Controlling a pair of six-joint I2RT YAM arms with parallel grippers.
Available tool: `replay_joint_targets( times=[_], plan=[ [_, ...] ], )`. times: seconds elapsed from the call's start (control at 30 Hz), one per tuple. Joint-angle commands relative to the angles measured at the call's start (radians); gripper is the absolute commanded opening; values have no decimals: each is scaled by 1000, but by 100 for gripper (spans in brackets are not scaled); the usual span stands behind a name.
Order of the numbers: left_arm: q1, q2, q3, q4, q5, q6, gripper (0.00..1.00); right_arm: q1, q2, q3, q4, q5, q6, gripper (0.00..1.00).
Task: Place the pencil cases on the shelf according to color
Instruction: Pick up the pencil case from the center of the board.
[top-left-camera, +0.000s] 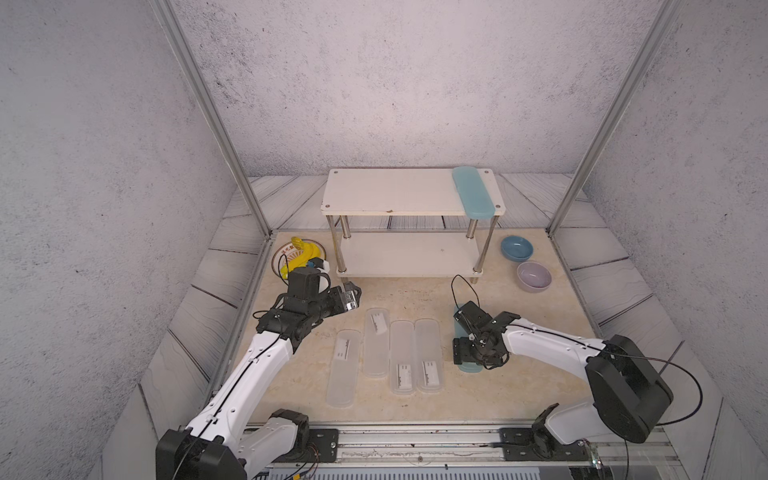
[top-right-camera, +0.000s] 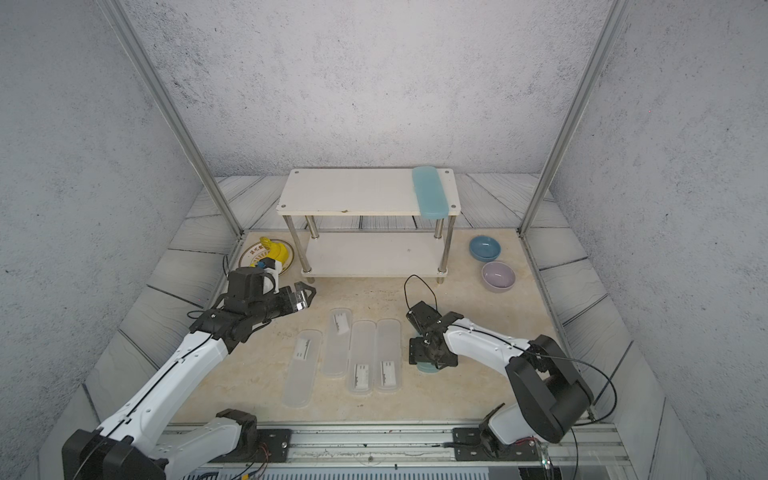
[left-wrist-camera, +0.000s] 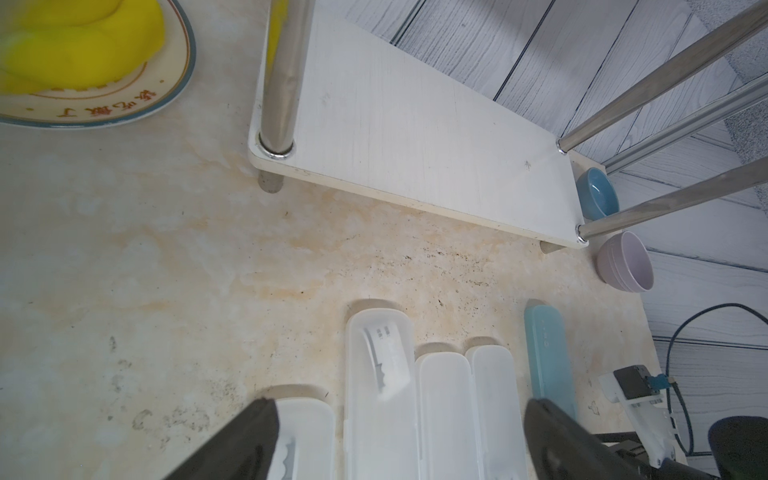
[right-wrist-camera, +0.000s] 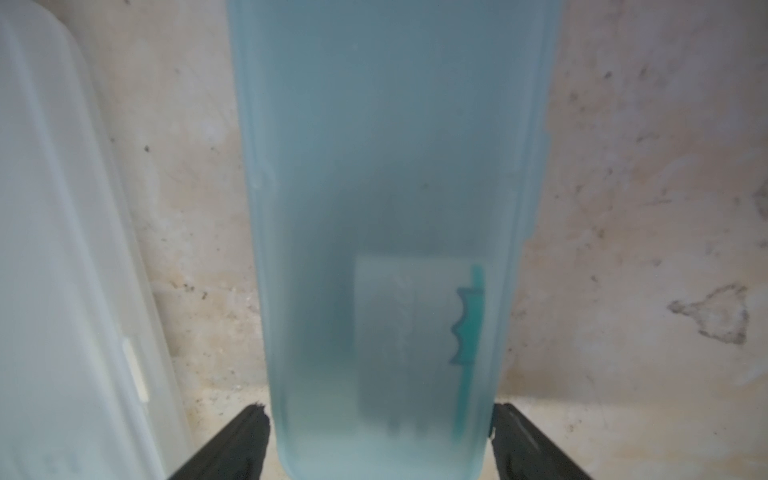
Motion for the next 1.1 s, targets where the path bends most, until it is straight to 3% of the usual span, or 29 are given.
replay_joint_targets(
  times=[0.0, 0.6, 0.9, 1.07],
  plan=[
    [5, -7, 19, -8, -10, 17, 99, 11, 21, 26, -29, 6, 31, 89],
    [5, -8, 20, -20, -14, 37, 99, 57, 129, 47, -70, 74, 77, 86],
    [5, -34, 29, -30, -32, 43, 99, 62, 52, 37, -103, 128, 83, 63],
    [5, -39, 48, -42, -32, 42, 99, 63, -22, 43, -148, 148, 77, 58]
  ],
)
